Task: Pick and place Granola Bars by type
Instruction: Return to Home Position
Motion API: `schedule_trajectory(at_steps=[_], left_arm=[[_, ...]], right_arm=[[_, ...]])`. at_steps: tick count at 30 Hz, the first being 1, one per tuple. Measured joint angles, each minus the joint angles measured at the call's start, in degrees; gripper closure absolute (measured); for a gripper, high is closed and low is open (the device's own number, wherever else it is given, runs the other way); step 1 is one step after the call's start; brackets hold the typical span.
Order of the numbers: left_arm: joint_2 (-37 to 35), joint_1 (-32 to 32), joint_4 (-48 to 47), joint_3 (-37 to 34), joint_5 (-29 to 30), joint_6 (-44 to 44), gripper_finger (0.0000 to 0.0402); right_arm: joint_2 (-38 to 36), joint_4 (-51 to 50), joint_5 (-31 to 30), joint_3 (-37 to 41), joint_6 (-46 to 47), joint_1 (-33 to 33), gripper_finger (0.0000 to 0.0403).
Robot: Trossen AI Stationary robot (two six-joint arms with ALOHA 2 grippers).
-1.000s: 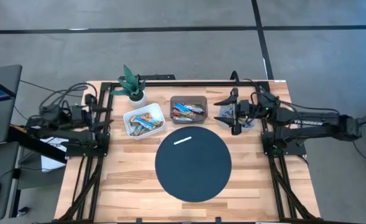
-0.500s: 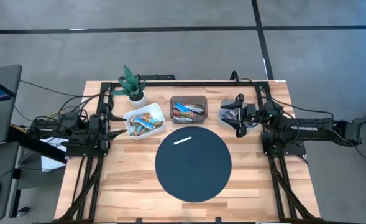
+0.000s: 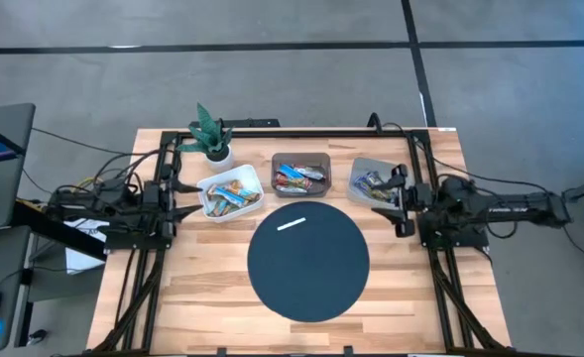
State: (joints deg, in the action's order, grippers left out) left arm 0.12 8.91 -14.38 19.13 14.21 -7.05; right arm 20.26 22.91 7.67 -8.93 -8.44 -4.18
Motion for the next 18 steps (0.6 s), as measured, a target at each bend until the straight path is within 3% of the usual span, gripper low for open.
schedule_trajectory(at_steps=[6, 11, 18], left_arm=[[-0.01, 0.00, 9.27, -4.19, -0.02, -0.58, 0.0205], [0.00, 0.00, 10.04, -5.93, 0.14, -0.67, 0.0205], [-0.02, 0.00, 11.13, -6.04, 0.68, -1.13, 0.0205]], right_arm=[[-4.01, -6.28, -10.02, 0.00, -2.71, 8.07, 0.0148], [-8.99, -16.06, -15.35, 0.00, -2.22, 10.48, 0.0148], [-19.99, -23.34, -15.07, -0.18, -3.00, 10.47, 0.0148]])
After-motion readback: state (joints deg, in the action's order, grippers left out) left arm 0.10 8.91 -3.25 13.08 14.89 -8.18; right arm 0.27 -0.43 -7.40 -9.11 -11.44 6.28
